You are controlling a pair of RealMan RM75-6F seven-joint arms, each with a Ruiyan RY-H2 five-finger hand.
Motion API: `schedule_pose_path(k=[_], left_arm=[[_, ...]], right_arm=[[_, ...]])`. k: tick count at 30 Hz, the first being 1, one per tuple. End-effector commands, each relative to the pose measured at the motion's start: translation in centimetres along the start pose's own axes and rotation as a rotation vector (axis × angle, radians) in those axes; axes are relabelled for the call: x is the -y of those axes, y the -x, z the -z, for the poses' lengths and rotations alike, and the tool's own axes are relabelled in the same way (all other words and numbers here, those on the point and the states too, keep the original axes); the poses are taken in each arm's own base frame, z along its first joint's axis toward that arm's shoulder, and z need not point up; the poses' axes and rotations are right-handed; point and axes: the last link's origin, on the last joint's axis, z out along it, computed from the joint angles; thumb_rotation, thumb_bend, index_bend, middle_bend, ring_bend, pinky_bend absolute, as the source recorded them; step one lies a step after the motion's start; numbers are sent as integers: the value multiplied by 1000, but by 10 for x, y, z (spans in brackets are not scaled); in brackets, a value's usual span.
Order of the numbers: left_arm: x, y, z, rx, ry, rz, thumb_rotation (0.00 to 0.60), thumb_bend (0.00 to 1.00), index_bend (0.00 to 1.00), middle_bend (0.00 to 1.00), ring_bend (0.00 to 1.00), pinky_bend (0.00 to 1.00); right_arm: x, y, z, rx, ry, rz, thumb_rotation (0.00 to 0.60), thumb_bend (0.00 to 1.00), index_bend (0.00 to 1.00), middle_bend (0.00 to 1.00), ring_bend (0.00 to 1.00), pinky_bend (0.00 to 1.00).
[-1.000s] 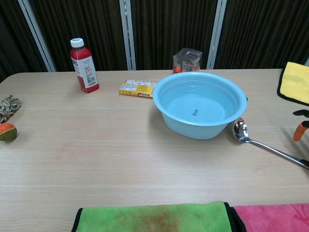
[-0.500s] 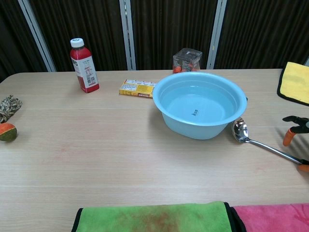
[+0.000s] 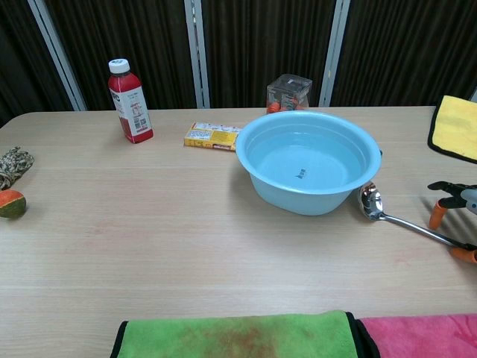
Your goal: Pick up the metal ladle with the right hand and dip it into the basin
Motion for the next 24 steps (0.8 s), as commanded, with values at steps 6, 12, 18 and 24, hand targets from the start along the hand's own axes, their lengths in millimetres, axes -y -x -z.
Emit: schedule_pose_path(k=[6, 12, 18, 24], left_arm=[[1, -1, -1, -4, -3, 4, 506, 218, 0, 0, 0, 0], [2, -2, -1, -6, -3, 8, 505, 217, 0, 0, 0, 0], [3, -4, 0, -10, -2, 14, 506, 217, 0, 0, 0, 0], [3, -5, 1, -15, -1, 18, 507, 218, 0, 0, 0, 0]], right_arm=[[1, 2, -3, 9, 0, 15, 600, 218, 432, 0, 0, 0], [2, 3, -4, 15, 1, 35, 600, 239, 482, 0, 0, 0], [2, 4, -4, 16, 4, 43, 600, 271, 537, 0, 0, 0], [1, 3, -4, 12, 6, 51, 600, 301, 568, 0, 0, 0]])
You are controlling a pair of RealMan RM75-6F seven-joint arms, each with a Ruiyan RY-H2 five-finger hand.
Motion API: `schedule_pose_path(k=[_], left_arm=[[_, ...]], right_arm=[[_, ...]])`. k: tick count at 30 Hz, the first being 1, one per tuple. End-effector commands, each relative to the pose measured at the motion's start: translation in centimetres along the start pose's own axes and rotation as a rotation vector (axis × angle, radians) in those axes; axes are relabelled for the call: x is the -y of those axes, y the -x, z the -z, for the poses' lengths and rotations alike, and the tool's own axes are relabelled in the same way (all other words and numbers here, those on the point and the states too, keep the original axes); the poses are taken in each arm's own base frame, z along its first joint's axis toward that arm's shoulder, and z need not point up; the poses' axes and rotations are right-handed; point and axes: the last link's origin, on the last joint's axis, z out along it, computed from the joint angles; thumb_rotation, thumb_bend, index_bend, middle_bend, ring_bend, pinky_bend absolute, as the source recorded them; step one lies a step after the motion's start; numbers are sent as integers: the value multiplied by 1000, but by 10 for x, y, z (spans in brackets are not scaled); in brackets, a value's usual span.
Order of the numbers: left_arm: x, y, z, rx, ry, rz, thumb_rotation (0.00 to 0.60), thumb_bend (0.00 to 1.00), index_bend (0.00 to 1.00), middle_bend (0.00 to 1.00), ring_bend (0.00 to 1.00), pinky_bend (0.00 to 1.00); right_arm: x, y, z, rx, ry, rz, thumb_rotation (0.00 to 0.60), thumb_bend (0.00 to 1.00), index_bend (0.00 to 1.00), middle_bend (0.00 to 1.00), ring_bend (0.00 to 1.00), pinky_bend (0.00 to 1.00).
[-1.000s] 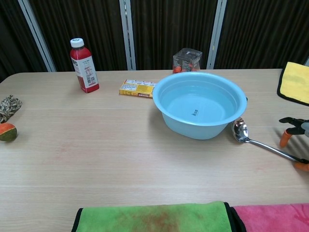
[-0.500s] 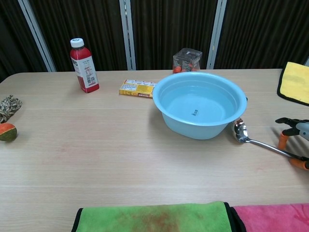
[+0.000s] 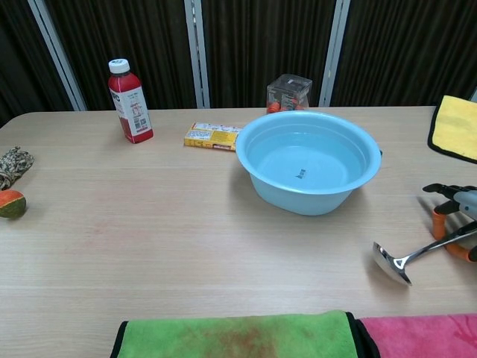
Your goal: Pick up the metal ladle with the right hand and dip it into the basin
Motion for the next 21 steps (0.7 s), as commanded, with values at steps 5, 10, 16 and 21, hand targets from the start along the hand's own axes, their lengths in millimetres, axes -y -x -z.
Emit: schedule_pose_path(k=[5, 10, 16, 21], left_arm=[[0, -1, 1, -4, 4, 5, 504, 217, 0, 0, 0, 0], [-1, -2, 1, -6, 7, 8, 505, 218, 0, 0, 0, 0], [-1, -2, 2, -7, 12, 9, 504, 218, 0, 0, 0, 0], [-2, -2, 2, -5, 13, 10, 507, 219, 0, 0, 0, 0]], right_arm=[[-2, -3, 2, -10, 0, 13, 600, 314, 577, 0, 0, 0], [-5, -5, 5, -18, 4, 20, 600, 329, 591, 0, 0, 0], [-10, -9, 9, -27, 13, 37, 600, 346, 593, 0, 0, 0], [-14, -12, 11, -29, 23, 48, 600, 356, 599, 0, 0, 0]])
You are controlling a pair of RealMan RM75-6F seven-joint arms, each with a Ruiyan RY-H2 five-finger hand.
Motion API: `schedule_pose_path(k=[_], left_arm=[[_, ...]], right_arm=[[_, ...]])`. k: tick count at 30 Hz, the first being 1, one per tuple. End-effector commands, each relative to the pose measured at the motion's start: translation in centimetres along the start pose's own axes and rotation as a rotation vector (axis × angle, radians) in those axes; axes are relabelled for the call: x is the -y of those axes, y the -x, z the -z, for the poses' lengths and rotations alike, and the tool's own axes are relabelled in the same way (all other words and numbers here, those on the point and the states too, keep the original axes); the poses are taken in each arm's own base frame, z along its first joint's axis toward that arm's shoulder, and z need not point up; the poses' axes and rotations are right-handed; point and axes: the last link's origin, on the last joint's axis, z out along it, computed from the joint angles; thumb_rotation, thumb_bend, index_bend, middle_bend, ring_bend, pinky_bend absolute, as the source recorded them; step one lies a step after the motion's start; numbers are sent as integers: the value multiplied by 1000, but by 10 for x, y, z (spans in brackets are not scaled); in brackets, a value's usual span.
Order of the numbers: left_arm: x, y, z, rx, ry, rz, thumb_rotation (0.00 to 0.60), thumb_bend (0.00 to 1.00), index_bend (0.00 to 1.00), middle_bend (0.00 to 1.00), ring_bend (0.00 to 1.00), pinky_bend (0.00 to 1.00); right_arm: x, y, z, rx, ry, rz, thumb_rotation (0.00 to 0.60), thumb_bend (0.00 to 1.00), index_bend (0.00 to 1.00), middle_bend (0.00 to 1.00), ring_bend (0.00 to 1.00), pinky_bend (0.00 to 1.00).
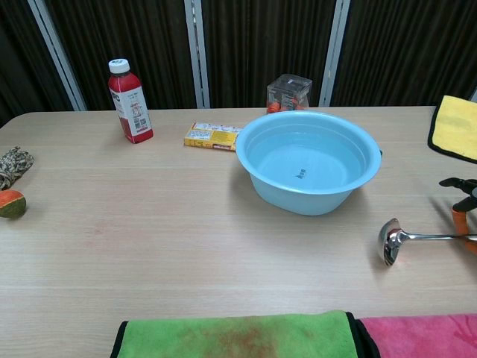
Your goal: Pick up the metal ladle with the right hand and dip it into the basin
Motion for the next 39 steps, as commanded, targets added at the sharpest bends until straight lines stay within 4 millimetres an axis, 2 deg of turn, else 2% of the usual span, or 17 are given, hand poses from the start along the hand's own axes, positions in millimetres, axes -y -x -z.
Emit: schedule_pose_path(k=[1, 8, 26, 39], left_arm=[[0, 0, 0, 0, 1, 0, 507, 218, 0, 0, 0, 0], [-1, 0, 1, 0, 2, 0, 504, 217, 0, 0, 0, 0], [-2, 2, 0, 5, 7, -1, 506, 218, 0, 0, 0, 0], [-5, 4, 0, 13, 17, -2, 501, 218, 0, 0, 0, 0]], right_arm=[[-2, -1, 1, 3, 4, 7, 600, 358, 601, 0, 0, 0], [-13, -5, 5, 13, 22, 51, 600, 416, 610, 0, 0, 0], [-50, -49, 37, 48, 109, 199, 600, 489, 630, 0, 0, 0], [-68, -70, 56, 139, 162, 189, 600, 559, 653, 0, 0, 0]])
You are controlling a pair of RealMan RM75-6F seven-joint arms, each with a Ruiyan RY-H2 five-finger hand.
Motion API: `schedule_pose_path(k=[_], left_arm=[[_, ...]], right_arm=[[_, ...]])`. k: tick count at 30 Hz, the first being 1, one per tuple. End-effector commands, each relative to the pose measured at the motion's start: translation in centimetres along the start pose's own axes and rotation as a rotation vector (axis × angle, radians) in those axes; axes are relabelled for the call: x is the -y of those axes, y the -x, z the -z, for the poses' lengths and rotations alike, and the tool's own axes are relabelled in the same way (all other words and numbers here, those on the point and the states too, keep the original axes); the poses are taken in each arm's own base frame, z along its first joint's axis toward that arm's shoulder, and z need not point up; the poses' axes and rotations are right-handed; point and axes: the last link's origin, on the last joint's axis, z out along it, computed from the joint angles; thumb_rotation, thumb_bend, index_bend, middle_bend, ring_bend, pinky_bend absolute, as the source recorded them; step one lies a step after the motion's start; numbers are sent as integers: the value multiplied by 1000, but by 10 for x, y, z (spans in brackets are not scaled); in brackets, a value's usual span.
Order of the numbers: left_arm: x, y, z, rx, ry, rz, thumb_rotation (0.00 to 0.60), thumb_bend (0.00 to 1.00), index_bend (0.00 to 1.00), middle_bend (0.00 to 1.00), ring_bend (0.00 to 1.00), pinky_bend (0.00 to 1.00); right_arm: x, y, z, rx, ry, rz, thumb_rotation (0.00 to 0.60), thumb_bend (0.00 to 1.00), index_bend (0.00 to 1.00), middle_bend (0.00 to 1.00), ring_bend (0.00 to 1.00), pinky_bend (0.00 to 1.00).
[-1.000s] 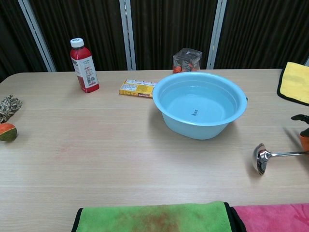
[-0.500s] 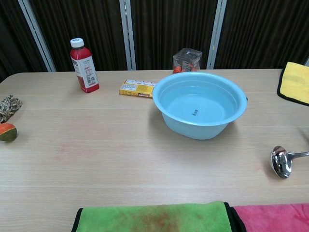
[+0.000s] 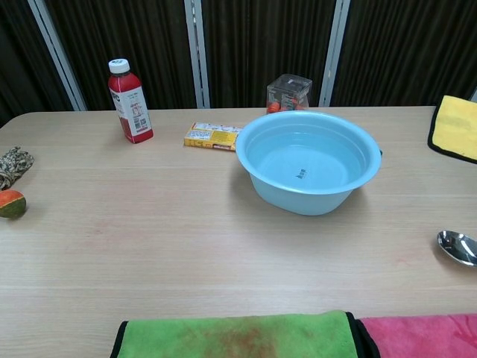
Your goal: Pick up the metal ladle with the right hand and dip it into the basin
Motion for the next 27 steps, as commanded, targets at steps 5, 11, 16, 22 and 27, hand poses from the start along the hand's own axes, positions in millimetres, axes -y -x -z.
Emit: schedule_pose_path(k=[5, 11, 16, 22, 27], left_arm=[[-1, 1, 0, 3, 3, 0, 506, 217, 0, 0, 0, 0], [-1, 1, 0, 4, 2, -1, 503, 218, 0, 0, 0, 0], [-2, 2, 0, 5, 5, 0, 504, 218, 0, 0, 0, 0], [-2, 1, 0, 4, 5, 2, 505, 218, 0, 0, 0, 0], [-2, 2, 0, 7, 7, 2, 501, 216, 0, 0, 0, 0]], right_arm=[[-10, -13, 4, 38, 19, 6, 600, 562, 654, 0, 0, 0], [-12, -19, 7, 53, 16, 4, 600, 562, 663, 0, 0, 0], [-13, -26, 12, 38, 9, -14, 600, 562, 670, 0, 0, 0], [-15, -30, 16, 35, 7, -17, 600, 564, 676, 0, 0, 0], [-16, -32, 17, 46, 2, -38, 600, 564, 677, 0, 0, 0]])
